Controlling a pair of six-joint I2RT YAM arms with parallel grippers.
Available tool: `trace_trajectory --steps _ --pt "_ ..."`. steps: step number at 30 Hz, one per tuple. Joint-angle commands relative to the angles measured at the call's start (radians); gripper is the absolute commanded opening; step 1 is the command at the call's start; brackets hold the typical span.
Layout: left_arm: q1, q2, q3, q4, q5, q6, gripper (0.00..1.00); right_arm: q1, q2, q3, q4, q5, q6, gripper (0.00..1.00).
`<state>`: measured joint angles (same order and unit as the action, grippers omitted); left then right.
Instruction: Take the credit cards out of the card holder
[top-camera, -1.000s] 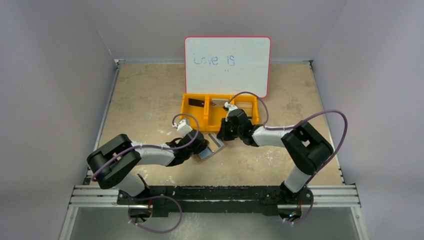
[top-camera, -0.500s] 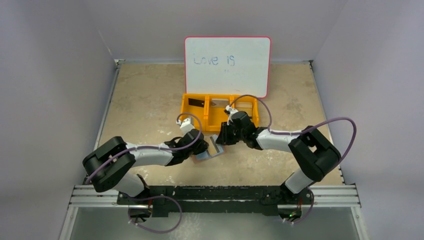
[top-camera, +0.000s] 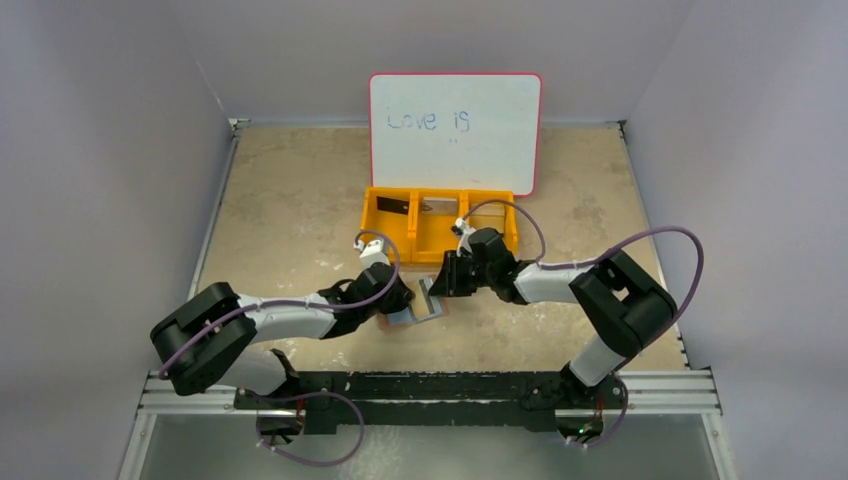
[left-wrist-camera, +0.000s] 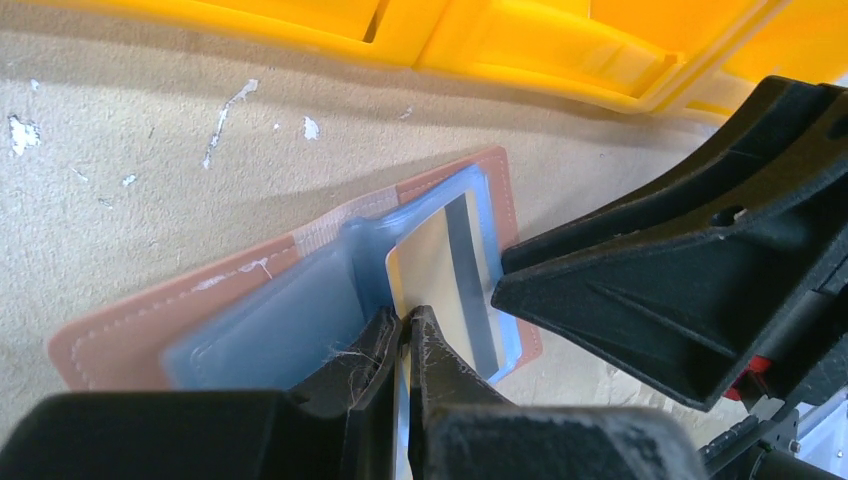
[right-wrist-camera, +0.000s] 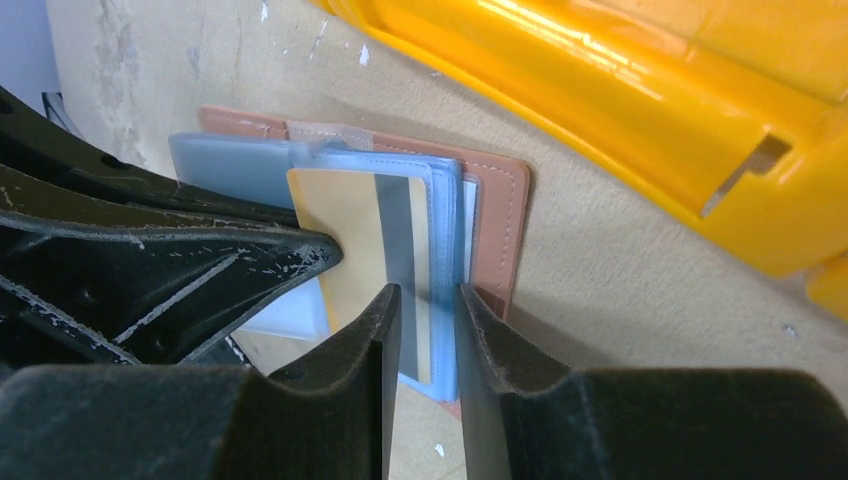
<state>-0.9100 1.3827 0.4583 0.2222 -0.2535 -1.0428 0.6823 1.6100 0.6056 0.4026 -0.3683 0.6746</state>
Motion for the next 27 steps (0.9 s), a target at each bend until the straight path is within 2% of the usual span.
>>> trace_trajectory --steps 1,3,5,9,14,18,21,27 --pt "-0.001 0.015 -0.022 0.066 0.056 0.032 0.00 0.010 0.045 0.013 0.043 -0.007 0.002 0.26" --pt "-0.001 0.022 -0.025 0.078 0.046 0.007 0.00 0.010 0.036 -0.022 0.074 0.001 0.009 0.17" --pt "-0.001 0.036 -0.025 0.103 0.062 -0.005 0.00 0.010 0.044 -0.010 0.077 0.019 -0.025 0.14" --pt "-0.001 0.055 -0.049 0.185 0.089 -0.030 0.00 0.010 0.050 0.004 0.072 0.018 -0.057 0.00" --pt "-0.001 0.054 -0.042 0.138 0.058 -0.030 0.00 0.010 -0.009 -0.007 0.000 0.133 -0.069 0.00" --pt "-0.001 0.043 0.006 -0.089 -0.020 -0.012 0.00 0.010 -0.010 -0.002 -0.079 0.250 -0.086 0.00" --pt "-0.001 0.033 0.017 -0.170 -0.048 0.001 0.00 0.009 0.001 -0.012 -0.082 0.229 -0.086 0.00" --pt "-0.001 0.019 0.026 -0.221 -0.048 -0.014 0.00 0.010 0.001 -0.016 -0.068 0.200 -0.077 0.00"
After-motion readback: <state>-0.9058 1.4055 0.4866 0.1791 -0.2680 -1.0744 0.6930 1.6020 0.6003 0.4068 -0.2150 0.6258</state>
